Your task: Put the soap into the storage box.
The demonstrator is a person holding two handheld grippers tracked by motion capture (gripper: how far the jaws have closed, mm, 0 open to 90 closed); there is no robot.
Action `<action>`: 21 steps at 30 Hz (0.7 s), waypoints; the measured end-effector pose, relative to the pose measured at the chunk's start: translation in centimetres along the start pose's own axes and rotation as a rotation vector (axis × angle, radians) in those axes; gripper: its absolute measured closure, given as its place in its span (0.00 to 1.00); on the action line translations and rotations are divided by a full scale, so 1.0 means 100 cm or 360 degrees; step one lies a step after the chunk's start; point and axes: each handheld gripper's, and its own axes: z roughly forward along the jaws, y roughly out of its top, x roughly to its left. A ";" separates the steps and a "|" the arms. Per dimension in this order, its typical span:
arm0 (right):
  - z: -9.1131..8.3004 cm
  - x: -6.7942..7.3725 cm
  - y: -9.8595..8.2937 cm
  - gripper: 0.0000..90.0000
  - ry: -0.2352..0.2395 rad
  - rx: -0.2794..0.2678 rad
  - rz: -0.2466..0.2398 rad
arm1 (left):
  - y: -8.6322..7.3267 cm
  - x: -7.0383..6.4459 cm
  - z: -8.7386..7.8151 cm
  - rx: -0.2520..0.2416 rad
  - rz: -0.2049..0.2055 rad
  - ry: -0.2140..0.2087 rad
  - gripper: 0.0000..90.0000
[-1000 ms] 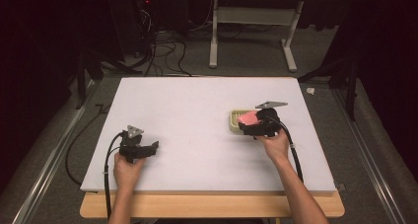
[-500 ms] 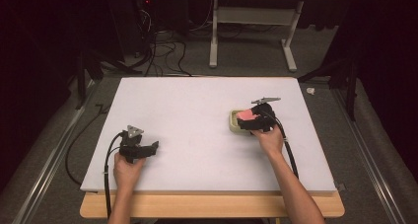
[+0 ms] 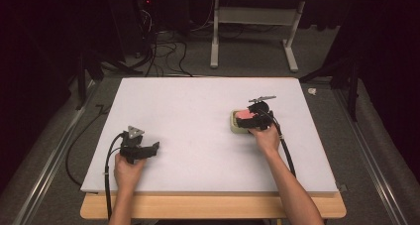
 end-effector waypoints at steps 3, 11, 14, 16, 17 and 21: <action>0.001 -0.001 0.000 0.15 -0.0005 0.0012 0.0011 | 0.000 0.000 0.000 0.0000 0.0000 0.0000 0.24; 0.005 -0.001 -0.001 0.15 -0.0020 0.0041 0.0026 | 0.000 0.000 0.000 0.0000 0.0000 -0.0001 0.24; 0.006 -0.001 -0.002 0.15 -0.0030 0.0054 0.0036 | 0.000 0.000 0.000 0.0000 0.0000 -0.0001 0.24; 0.007 -0.001 -0.002 0.15 -0.0025 0.0050 0.0049 | 0.000 0.000 0.000 0.0000 0.0001 0.0000 0.24; 0.007 -0.001 -0.002 0.15 -0.0027 0.0052 0.0053 | 0.000 0.000 0.000 0.0000 0.0001 0.0000 0.24; 0.008 -0.001 -0.002 0.15 -0.0032 0.0063 0.0051 | 0.000 0.000 0.000 0.0000 0.0000 0.0000 0.24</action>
